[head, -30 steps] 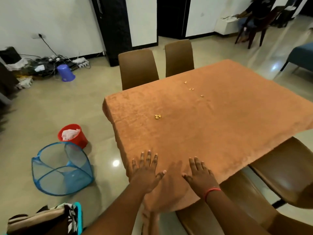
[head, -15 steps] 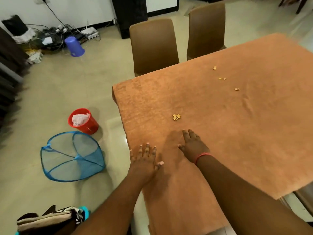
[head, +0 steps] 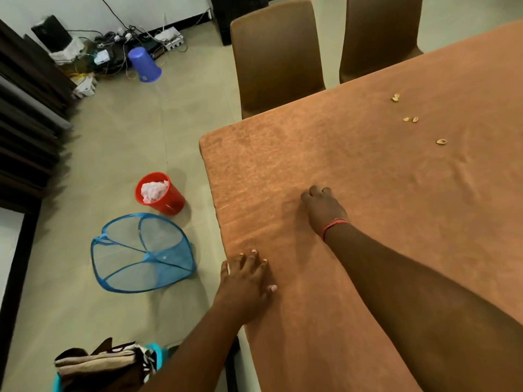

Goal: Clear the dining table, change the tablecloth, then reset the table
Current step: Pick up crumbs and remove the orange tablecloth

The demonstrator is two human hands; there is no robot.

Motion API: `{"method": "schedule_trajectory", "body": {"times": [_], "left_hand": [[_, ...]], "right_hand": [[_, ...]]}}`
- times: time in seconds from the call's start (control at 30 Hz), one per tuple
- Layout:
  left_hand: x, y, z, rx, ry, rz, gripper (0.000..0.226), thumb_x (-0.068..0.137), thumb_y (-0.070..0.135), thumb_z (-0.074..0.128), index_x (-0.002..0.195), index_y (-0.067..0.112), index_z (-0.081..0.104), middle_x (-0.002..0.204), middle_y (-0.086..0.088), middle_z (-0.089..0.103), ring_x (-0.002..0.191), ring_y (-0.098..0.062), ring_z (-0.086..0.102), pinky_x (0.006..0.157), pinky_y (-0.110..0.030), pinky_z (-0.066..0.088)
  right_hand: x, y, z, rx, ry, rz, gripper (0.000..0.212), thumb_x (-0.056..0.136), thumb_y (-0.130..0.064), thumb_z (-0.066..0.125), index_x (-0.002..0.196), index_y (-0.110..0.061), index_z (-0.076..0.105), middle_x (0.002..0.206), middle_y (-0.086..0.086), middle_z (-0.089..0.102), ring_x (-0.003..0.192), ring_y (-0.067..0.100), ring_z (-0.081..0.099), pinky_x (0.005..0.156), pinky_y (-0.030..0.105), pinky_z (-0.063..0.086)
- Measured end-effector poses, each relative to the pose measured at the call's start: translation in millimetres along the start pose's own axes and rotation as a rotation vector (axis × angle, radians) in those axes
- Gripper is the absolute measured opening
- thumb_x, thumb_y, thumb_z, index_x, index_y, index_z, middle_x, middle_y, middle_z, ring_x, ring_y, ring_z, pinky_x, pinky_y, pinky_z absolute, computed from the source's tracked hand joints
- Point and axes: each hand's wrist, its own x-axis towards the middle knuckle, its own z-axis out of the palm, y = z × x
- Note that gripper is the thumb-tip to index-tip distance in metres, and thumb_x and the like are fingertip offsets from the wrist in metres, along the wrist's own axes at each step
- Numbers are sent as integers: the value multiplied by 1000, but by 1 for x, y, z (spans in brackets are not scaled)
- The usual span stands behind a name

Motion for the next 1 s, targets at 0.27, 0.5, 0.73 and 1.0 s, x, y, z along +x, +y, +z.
{"method": "schedule_trajectory", "body": {"times": [0.27, 0.5, 0.73, 1.0], "left_hand": [[14, 9, -17, 24, 110, -24, 52, 97, 64, 31, 129, 29, 50, 145, -4, 41, 138, -34, 33, 119, -60, 13], [33, 37, -22, -440, 239, 63, 35, 103, 44, 39, 88, 18, 58, 102, -5, 58, 100, -27, 56, 78, -35, 40], [35, 105, -33, -1624, -296, -299, 54, 105, 51, 32, 101, 6, 62, 79, -8, 65, 66, -19, 59, 64, -30, 50], [-20, 187, -35, -1667, -715, -166, 53, 107, 41, 30, 97, 0, 63, 84, -17, 71, 79, -24, 63, 64, -34, 50]], "right_hand": [[-46, 7, 13, 63, 19, -22, 40, 93, 4, 36, 125, -10, 55, 122, 13, 52, 112, 33, 49, 92, 39, 46], [-114, -3, 24, 352, -29, 279, 24, 89, -2, 50, 107, -9, 64, 113, 14, 59, 106, 33, 57, 87, 35, 44], [-170, -31, 15, 808, 128, 587, 11, 86, -6, 65, 90, -15, 70, 97, 4, 69, 91, 19, 64, 85, 33, 54], [-260, -8, -10, 522, 175, 492, 32, 90, -9, 49, 113, -16, 69, 112, 7, 63, 101, 24, 60, 85, 28, 45]]}}
